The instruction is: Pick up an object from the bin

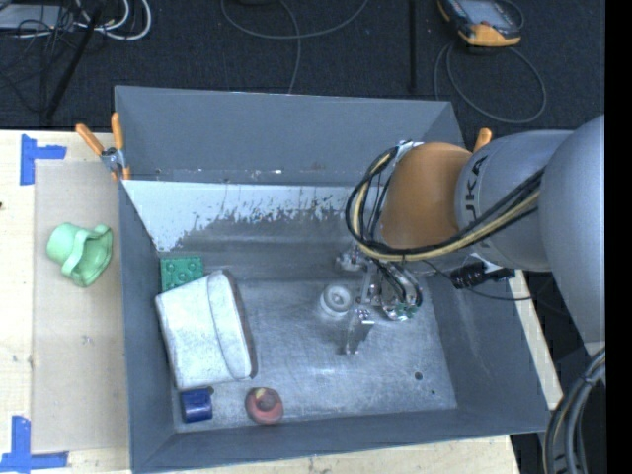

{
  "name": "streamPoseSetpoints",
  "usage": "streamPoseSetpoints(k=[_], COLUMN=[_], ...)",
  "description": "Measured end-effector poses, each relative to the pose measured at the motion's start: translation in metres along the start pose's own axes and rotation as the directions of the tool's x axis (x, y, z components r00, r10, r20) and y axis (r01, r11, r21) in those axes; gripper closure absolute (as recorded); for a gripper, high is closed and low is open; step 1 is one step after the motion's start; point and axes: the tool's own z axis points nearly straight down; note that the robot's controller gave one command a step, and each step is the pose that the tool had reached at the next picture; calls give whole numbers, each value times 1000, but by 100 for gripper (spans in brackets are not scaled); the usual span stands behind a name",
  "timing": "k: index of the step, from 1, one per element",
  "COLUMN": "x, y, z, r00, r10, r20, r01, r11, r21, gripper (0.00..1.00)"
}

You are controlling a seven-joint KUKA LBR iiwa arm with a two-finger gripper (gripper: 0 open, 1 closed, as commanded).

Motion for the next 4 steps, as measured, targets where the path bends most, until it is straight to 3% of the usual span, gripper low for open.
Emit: streamPoseSetpoints(k=[1, 2, 3, 4], x=[-12, -14, -17, 2], y=[4, 5, -1, -41], z=[-1, -6, -128, -184], r00=[995, 995, 997, 976], r10=[104, 100, 81, -217], r20=[-5, -1, 3, -2], r01=[-104, -100, -81, 217], r11=[995, 995, 997, 976], r21=[1, 0, 0, 2], gripper=[0, 100, 100, 100])
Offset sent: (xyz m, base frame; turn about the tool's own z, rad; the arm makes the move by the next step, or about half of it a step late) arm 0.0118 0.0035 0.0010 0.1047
